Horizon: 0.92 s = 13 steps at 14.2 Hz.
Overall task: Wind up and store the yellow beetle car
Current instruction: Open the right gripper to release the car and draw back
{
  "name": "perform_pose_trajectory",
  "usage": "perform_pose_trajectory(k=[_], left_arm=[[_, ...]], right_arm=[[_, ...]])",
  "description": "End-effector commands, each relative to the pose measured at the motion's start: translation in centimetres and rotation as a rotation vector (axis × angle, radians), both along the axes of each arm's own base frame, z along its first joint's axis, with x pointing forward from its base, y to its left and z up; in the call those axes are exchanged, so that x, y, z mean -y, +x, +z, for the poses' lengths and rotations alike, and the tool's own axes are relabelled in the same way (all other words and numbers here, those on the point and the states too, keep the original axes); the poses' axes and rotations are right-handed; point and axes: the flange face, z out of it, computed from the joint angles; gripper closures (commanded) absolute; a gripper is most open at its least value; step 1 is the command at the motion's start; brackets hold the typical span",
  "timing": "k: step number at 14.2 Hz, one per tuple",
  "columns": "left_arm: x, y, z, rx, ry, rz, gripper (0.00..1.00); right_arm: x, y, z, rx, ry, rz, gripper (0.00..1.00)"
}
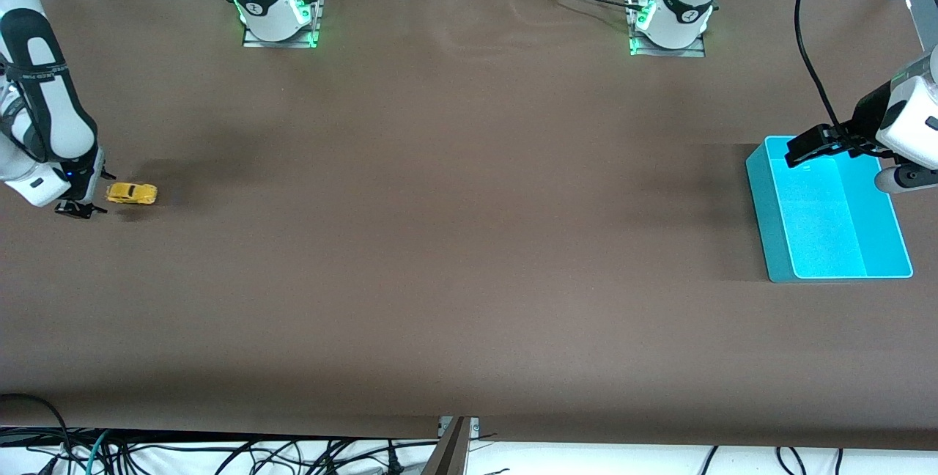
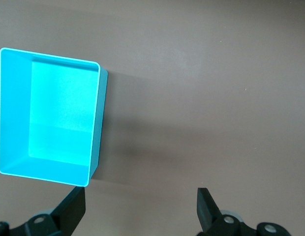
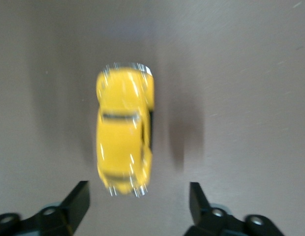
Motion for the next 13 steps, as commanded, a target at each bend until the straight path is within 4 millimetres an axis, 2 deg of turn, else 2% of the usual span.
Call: perform_pose_trajectory(k=[1, 3, 6, 8, 13], left_arm=[[0.0, -0.2, 0.3, 0.014, -0.020, -0.005, 0.00], [0.0, -0.2, 0.3, 0.014, -0.020, -0.005, 0.00], [0.0, -0.2, 0.3, 0.014, -0.020, -0.005, 0.00], [0.0, -0.2, 0.3, 0.014, -0.020, -0.005, 0.00], [0.0, -0.2, 0.3, 0.014, -0.020, -0.005, 0.00]], right_arm=[[-0.1, 2.5, 2.2, -0.006, 0.038, 0.014, 0.00], [-0.4, 3.5, 3.7, -0.013, 0.048, 0.007, 0.00], [-1.9, 6.1, 6.7, -0.019, 0.066, 0.011, 0.00], [-3.5, 8.0, 9.0, -0.016, 0.078, 0.016, 0.00], [-8.1, 10.6, 14.3, -0.032, 0.066, -0.069, 0.00]])
